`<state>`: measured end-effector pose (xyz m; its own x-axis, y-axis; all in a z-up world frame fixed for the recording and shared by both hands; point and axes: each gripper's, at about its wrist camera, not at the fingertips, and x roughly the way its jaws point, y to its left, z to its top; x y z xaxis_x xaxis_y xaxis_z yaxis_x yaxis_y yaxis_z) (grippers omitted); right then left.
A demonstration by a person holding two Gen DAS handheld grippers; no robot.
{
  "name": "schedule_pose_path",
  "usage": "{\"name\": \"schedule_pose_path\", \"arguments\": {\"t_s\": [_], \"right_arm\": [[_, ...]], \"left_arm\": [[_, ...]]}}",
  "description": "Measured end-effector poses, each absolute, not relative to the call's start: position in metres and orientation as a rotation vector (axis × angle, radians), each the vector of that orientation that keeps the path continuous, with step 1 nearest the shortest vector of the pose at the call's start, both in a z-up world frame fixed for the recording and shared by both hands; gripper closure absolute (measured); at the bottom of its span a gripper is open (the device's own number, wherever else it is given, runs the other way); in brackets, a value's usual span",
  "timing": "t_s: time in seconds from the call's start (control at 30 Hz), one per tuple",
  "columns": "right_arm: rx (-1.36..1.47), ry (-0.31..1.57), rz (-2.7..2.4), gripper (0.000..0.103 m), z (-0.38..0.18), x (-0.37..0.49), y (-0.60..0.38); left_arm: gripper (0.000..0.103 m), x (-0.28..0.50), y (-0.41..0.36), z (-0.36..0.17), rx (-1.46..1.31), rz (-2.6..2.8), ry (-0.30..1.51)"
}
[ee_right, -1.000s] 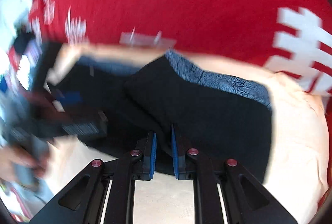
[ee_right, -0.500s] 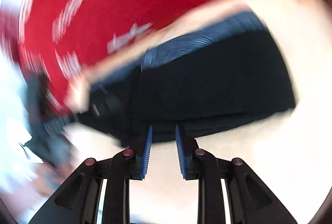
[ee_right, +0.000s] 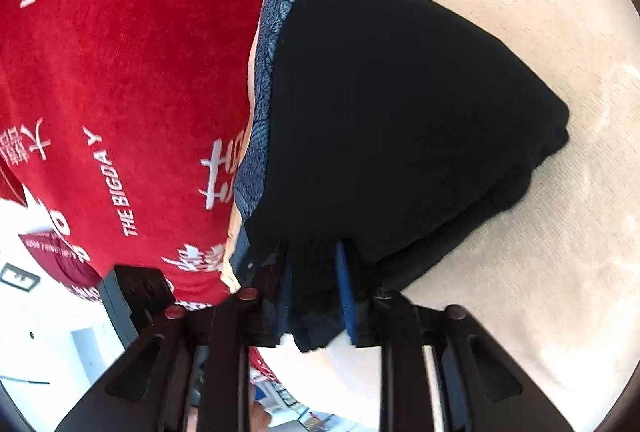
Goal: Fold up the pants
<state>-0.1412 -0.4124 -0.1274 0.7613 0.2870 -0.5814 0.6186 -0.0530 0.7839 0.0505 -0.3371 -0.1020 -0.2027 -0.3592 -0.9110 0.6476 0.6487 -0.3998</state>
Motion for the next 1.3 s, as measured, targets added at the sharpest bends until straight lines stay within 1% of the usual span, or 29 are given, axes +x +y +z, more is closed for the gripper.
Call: {"name": "schedule_pose_path", "arguments": {"t_s": [0.1,0.2,0.27,0.3,0.33,0.37,0.4,0.43,0.6,0.73,0.77,0.8,0.83,0.97,1.03,1.13,1.23,1.27,1.3], "right_arm": [[1.582,0.751,-0.238,0.1,-0.105,-0.129,-0.415],[1.487,0.82,-0.211,0.1,-0.088,-0.128,-0.408],[1.489,0.84,-0.25,0.099,-0.091,-0.13,-0.404],[1.519,0.84,-0.261,0.096,-0.095,-0.134,-0.405],[1.553,0.847,-0.292,0.085,-0.101,-0.141,-0.406],[1.573,0.846,-0.315,0.077,-0.105,-0.148,-0.407],[1.591,0.835,-0.327,0.065,-0.108,-0.154,-0.407],[1.604,0.818,-0.33,0.064,-0.11,-0.159,-0.409],[1.636,0.769,-0.386,0.064,-0.116,-0.17,-0.416],[1.692,0.729,-0.404,0.064,-0.122,-0.173,-0.421],[1.685,0.722,-0.394,0.075,-0.122,-0.171,-0.422],[1.665,0.724,-0.38,0.09,-0.12,-0.167,-0.422],[1.652,0.723,-0.365,0.098,-0.116,-0.165,-0.423],[1.588,0.715,-0.289,0.098,-0.09,-0.153,-0.424],[1.586,0.732,-0.265,0.098,-0.085,-0.151,-0.422],[1.577,0.79,-0.253,0.098,-0.092,-0.142,-0.412],[1.583,0.871,-0.272,0.098,-0.121,-0.136,-0.399],[1.596,0.891,-0.286,0.098,-0.132,-0.135,-0.397],[1.612,0.885,-0.283,0.099,-0.139,-0.135,-0.396]], "left_arm": [[0.066,0.045,-0.33,-0.087,0.257,-0.942,1.48],[0.066,0.043,-0.326,-0.095,0.3,-0.913,1.489],[0.066,0.045,-0.325,-0.103,0.28,-0.9,1.524],[0.066,0.045,-0.324,-0.106,0.273,-0.894,1.53],[0.066,0.045,-0.324,-0.107,0.272,-0.894,1.531],[0.066,0.044,-0.324,-0.107,0.272,-0.897,1.531],[0.066,0.044,-0.323,-0.107,0.272,-0.899,1.529],[0.065,0.045,-0.323,-0.106,0.269,-0.9,1.529],[0.065,0.045,-0.331,-0.107,0.252,-0.913,1.557],[0.065,0.041,-0.338,-0.103,0.268,-0.934,1.52],[0.066,0.04,-0.337,-0.098,0.264,-0.934,1.502],[0.065,0.04,-0.336,-0.093,0.264,-0.933,1.488],[0.065,0.04,-0.334,-0.087,0.257,-0.933,1.475],[0.065,0.042,-0.317,-0.06,0.219,-0.937,1.419],[0.065,0.041,-0.31,-0.059,0.235,-0.923,1.401],[0.065,0.039,-0.302,-0.08,0.283,-0.874,1.405],[0.065,0.036,-0.299,-0.105,0.329,-0.819,1.414],[0.058,0.036,-0.297,-0.108,0.329,-0.809,1.411],[0.054,0.036,-0.294,-0.108,0.323,-0.787,1.404]]}}
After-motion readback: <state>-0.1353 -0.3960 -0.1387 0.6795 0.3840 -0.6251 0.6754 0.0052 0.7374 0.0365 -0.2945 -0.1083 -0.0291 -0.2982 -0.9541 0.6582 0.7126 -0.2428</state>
